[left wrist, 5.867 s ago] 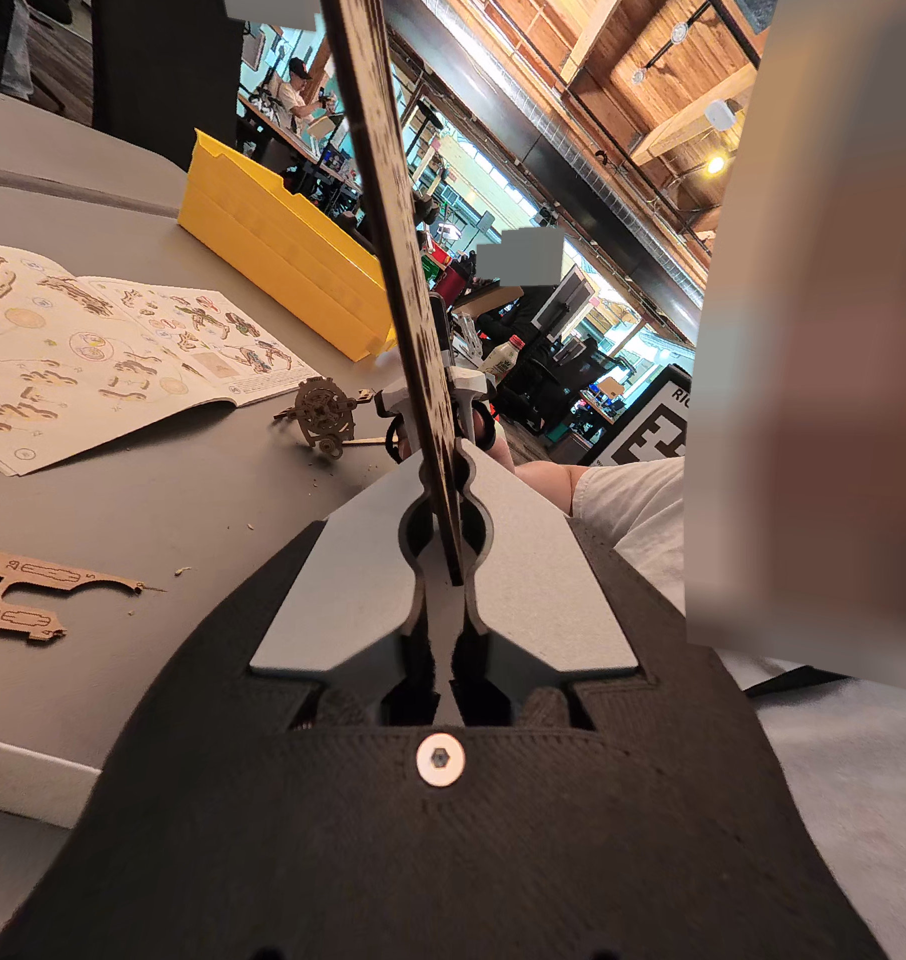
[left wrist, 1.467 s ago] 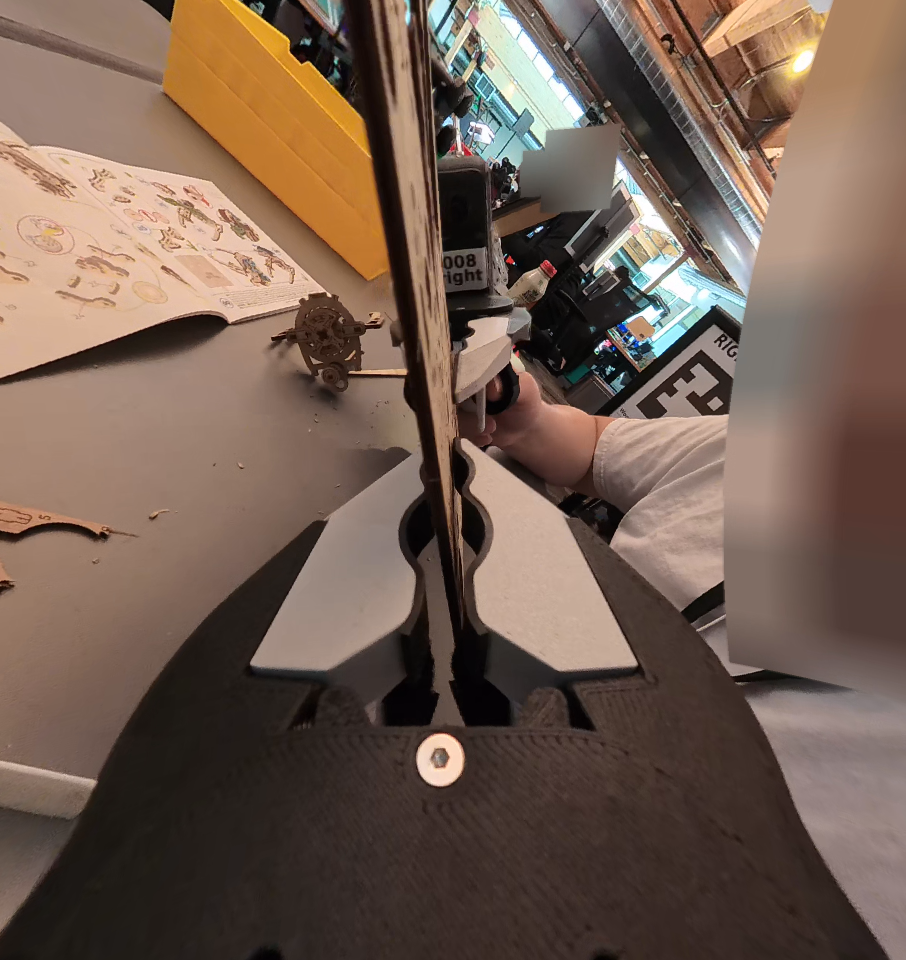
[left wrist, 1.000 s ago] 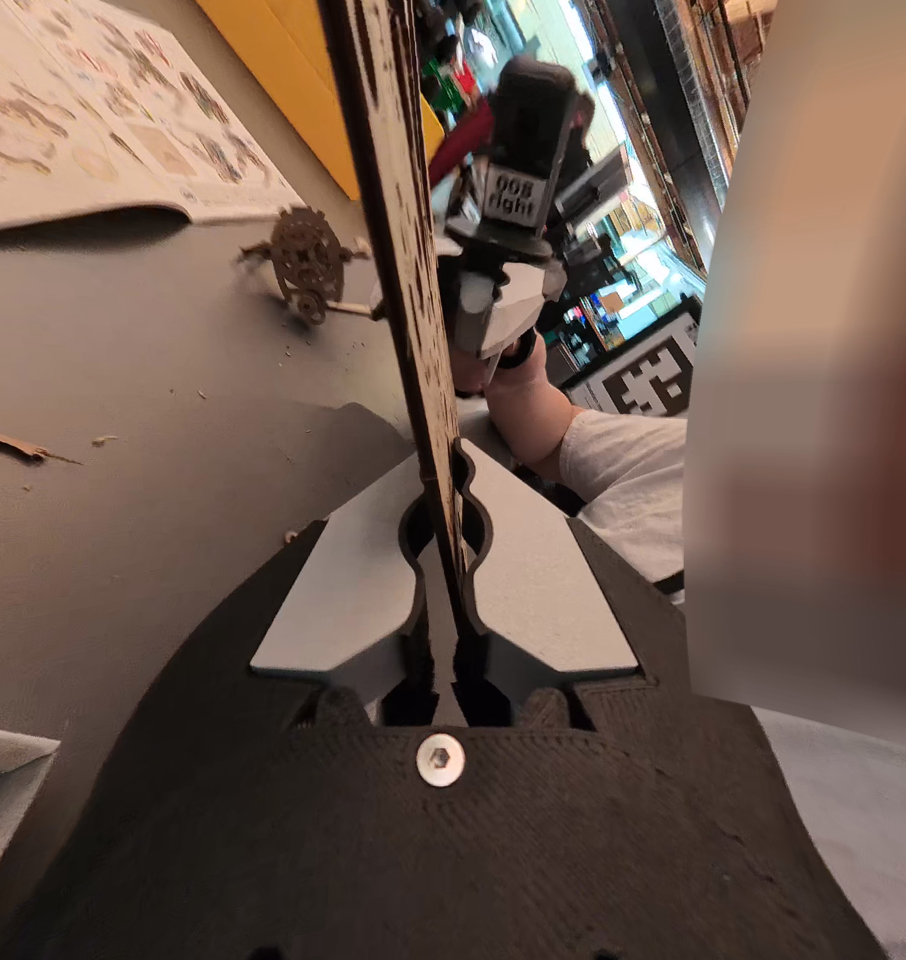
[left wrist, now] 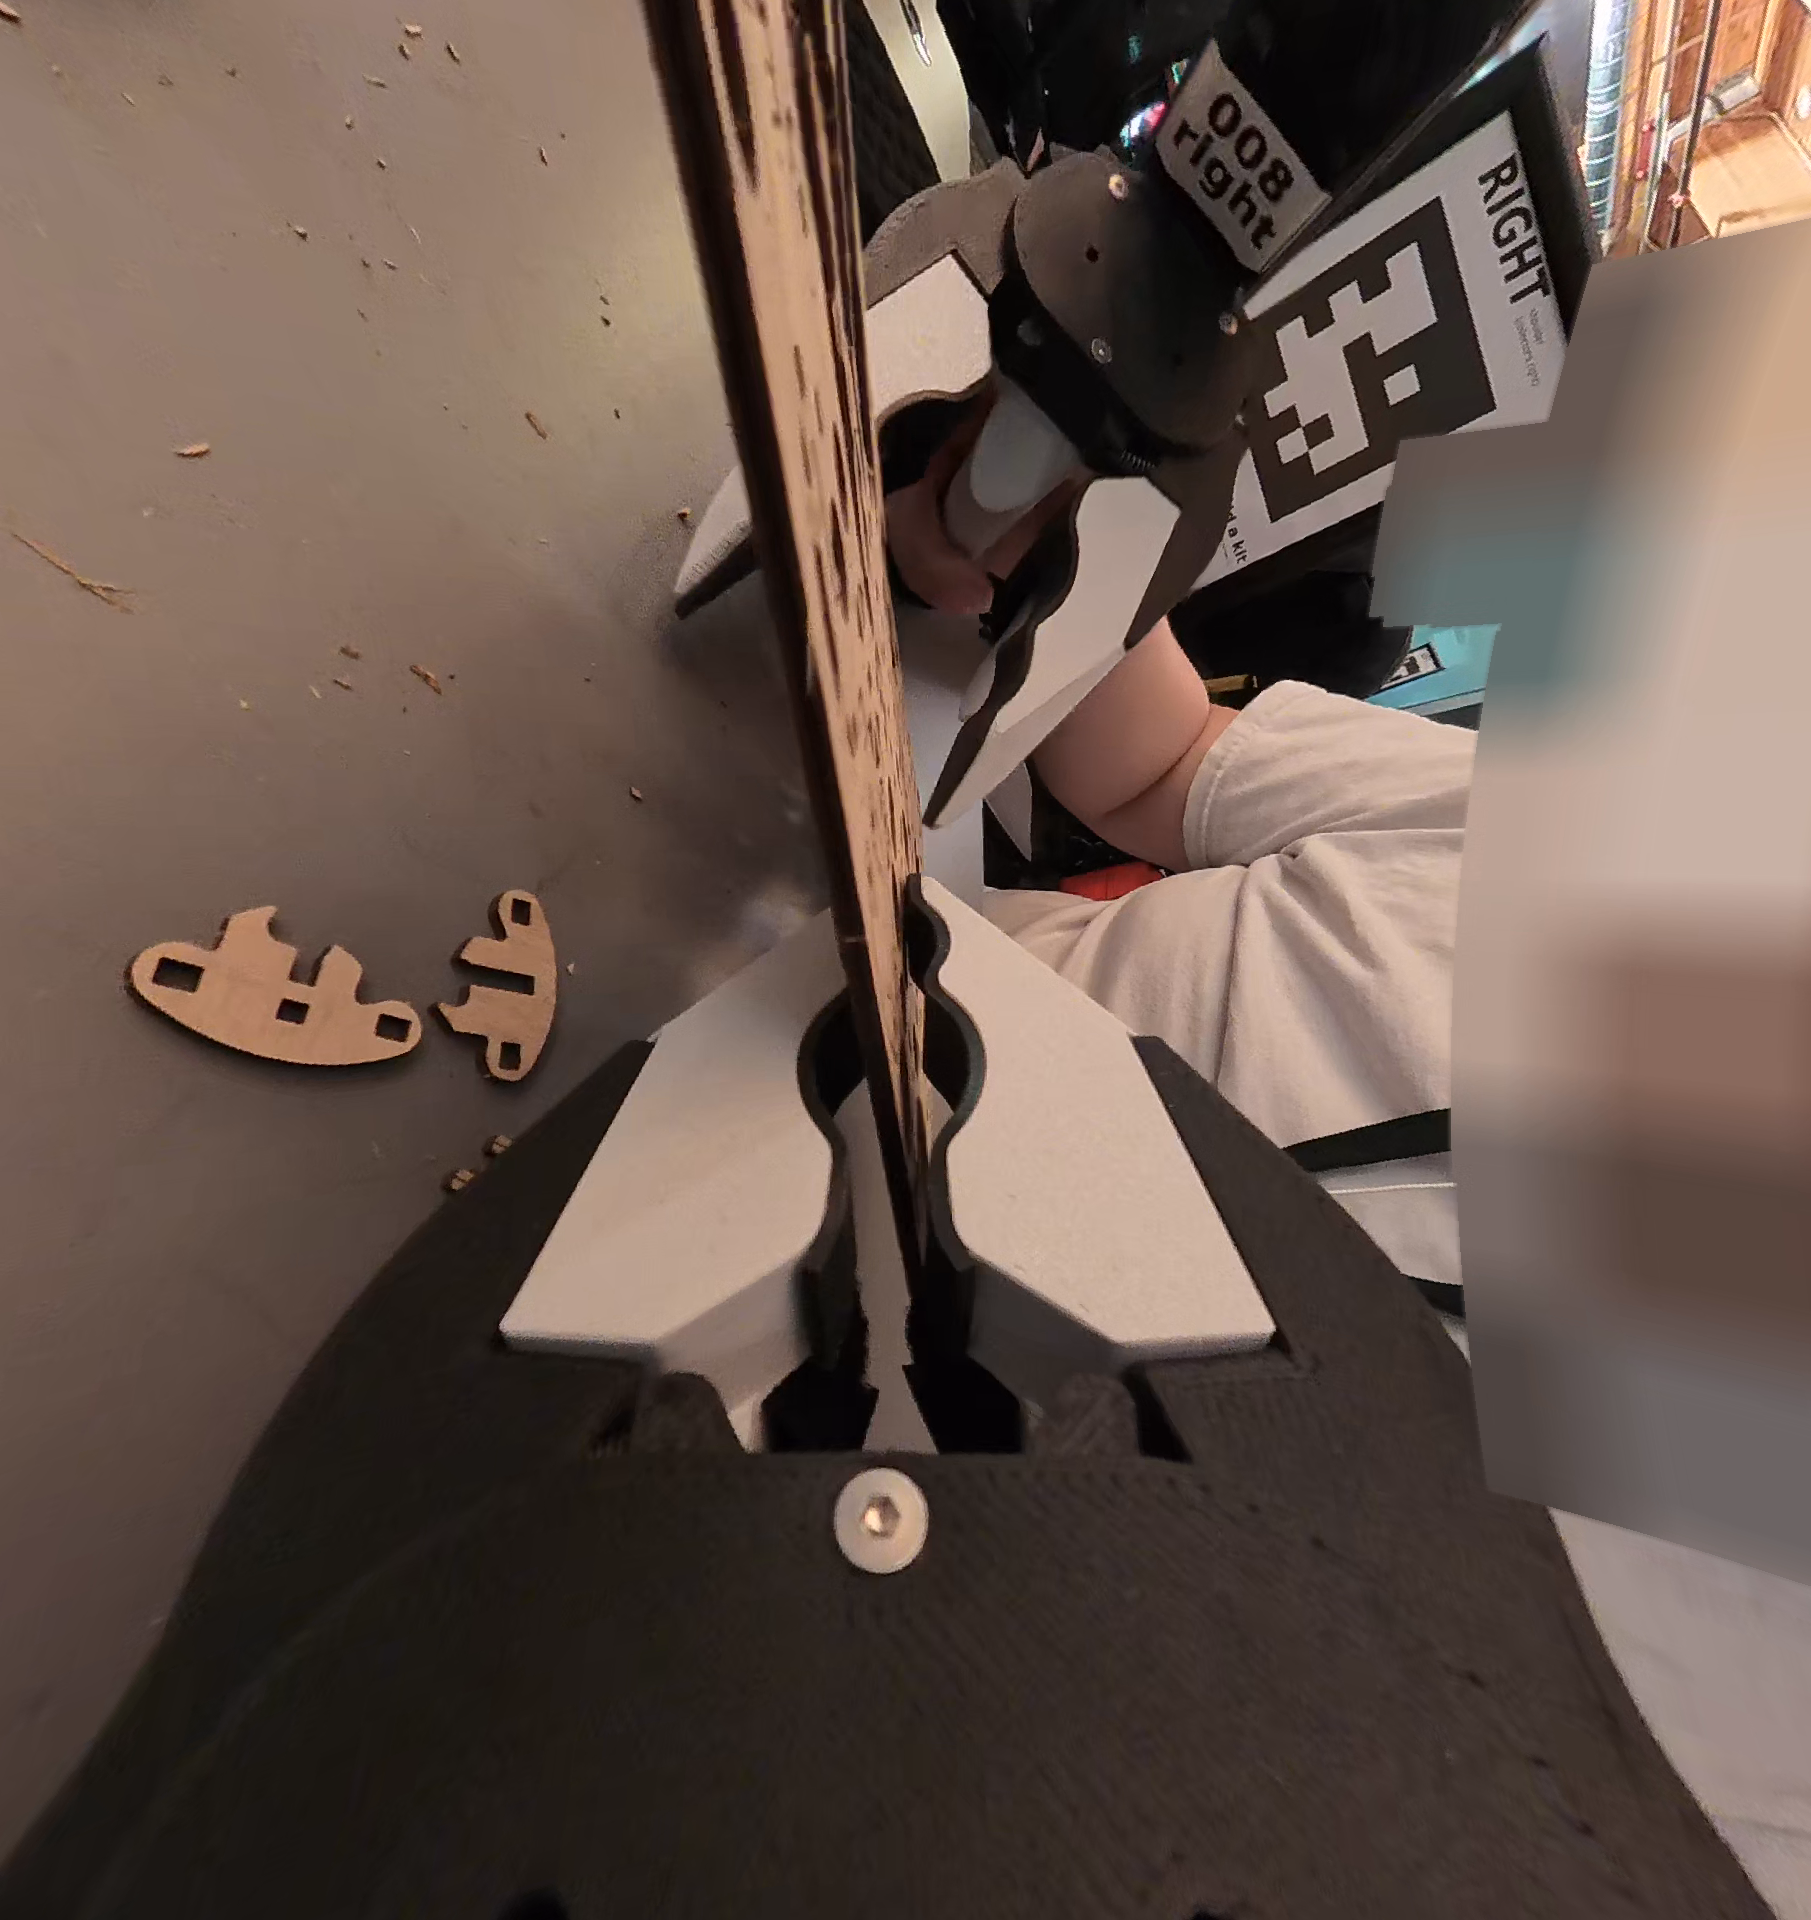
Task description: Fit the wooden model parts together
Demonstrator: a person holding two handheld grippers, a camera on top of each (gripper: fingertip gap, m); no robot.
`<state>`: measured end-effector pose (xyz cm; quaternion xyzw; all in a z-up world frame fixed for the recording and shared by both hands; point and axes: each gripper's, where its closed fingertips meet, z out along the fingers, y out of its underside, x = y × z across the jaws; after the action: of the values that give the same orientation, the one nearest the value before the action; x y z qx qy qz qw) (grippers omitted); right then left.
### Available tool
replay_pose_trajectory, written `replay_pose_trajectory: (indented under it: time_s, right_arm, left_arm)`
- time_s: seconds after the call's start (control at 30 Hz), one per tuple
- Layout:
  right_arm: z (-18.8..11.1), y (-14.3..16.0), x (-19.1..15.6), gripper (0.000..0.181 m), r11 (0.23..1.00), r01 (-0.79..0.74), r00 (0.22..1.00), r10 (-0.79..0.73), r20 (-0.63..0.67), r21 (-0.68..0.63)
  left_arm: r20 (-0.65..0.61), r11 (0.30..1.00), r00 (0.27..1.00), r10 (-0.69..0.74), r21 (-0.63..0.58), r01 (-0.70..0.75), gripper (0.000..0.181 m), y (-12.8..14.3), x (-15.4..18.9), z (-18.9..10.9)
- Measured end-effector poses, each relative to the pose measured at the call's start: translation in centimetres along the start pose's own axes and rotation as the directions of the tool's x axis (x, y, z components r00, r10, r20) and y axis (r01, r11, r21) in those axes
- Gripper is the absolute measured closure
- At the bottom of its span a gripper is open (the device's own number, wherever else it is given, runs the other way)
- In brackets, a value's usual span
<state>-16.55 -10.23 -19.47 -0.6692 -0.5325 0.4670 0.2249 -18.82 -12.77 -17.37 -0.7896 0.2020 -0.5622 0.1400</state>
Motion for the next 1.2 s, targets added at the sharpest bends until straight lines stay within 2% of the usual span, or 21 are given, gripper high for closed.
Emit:
replay_pose_trajectory:
  time_s: [0.13,0.6,0.8,1.2]
  right_arm:
    - [-0.41,-0.2,-0.12,0.132,0.999,-0.027,0.998,0.027,0.049,0.017]
    - [-0.02,0.22,0.33,0.13,0.999,-0.031,0.999,0.031,0.028,-0.026]
    - [0.0,0.48,-0.08,0.129,0.999,0.01,0.999,-0.008,0.039,-0.041]
    - [0.11,0.79,0.08,0.128,0.998,0.034,0.999,-0.034,-0.005,-0.062]
  left_arm:
    - [-0.002,1.0,1.0,0.001,-0.004,-0.001,0.18,0.04,-0.1,0.07]
    - [-0.006,1.0,1.0,-0.018,-0.001,0.018,0.18,0.0,-0.41,0.04]
    - [-0.06,0.999,0.997,-0.039,-0.024,0.037,0.18,0.36,0.05,0.16]
    - [-0.039,0.999,0.998,-0.041,-0.028,0.04,0.18,0.54,-0.25,0.26]
